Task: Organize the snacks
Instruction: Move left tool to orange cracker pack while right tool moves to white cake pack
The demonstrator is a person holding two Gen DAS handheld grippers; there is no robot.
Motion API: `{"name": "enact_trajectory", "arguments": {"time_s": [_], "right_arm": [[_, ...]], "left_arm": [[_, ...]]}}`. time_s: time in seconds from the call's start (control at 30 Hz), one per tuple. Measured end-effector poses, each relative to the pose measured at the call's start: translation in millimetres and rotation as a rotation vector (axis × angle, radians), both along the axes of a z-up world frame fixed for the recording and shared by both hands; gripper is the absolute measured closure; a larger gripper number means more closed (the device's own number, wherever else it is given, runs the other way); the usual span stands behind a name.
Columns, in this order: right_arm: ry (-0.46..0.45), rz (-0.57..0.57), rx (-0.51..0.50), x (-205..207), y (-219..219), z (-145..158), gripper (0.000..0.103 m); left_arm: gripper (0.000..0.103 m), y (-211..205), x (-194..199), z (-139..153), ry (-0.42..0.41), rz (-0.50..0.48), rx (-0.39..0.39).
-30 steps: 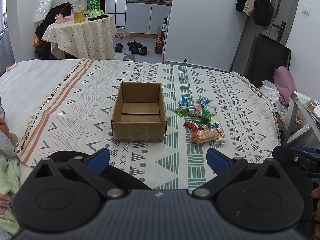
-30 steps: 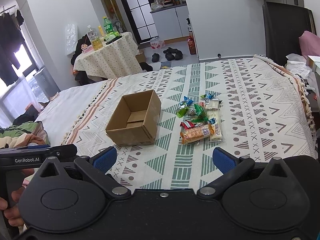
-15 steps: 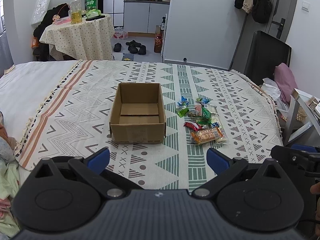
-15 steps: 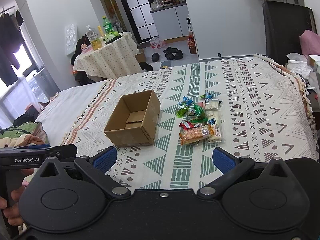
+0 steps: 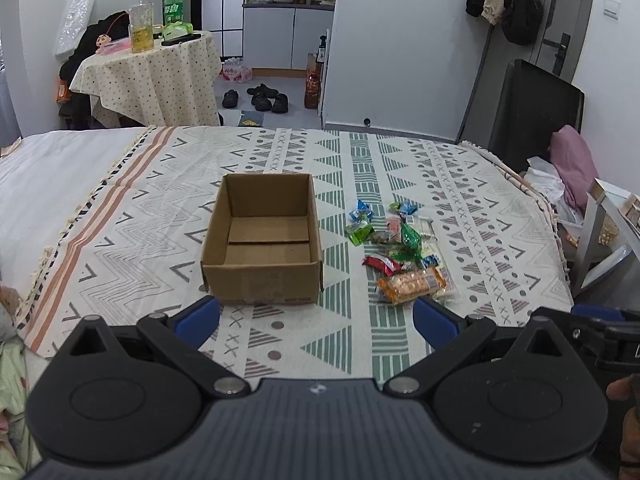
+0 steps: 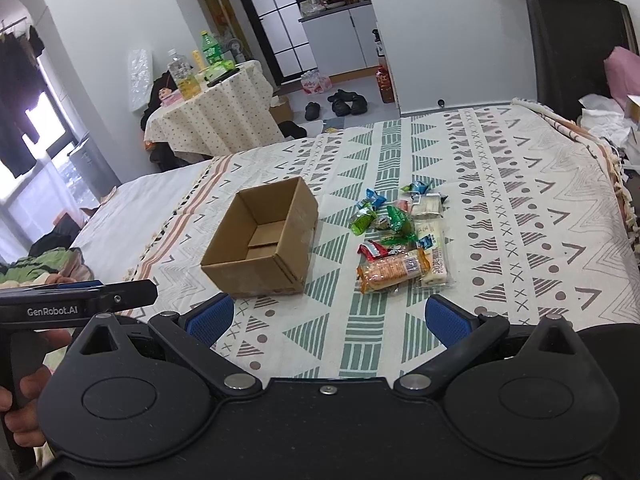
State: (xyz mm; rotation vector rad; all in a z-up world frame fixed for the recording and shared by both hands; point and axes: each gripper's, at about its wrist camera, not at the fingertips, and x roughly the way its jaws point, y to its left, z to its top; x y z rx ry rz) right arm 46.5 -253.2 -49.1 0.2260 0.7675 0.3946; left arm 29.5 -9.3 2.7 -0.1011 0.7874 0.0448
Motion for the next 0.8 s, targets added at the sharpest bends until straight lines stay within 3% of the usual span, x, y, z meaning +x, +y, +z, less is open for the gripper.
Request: {"name": "enact_trajectory", "arguments": {"time_s": [0.8], "right_arm": [[0.048, -0.089, 0.084, 53.4, -47.9, -44.5, 0.005]], "left_arm": [[0.003, -52.9, 68.9, -42.0, 0.040, -0.075, -0.056]]}}
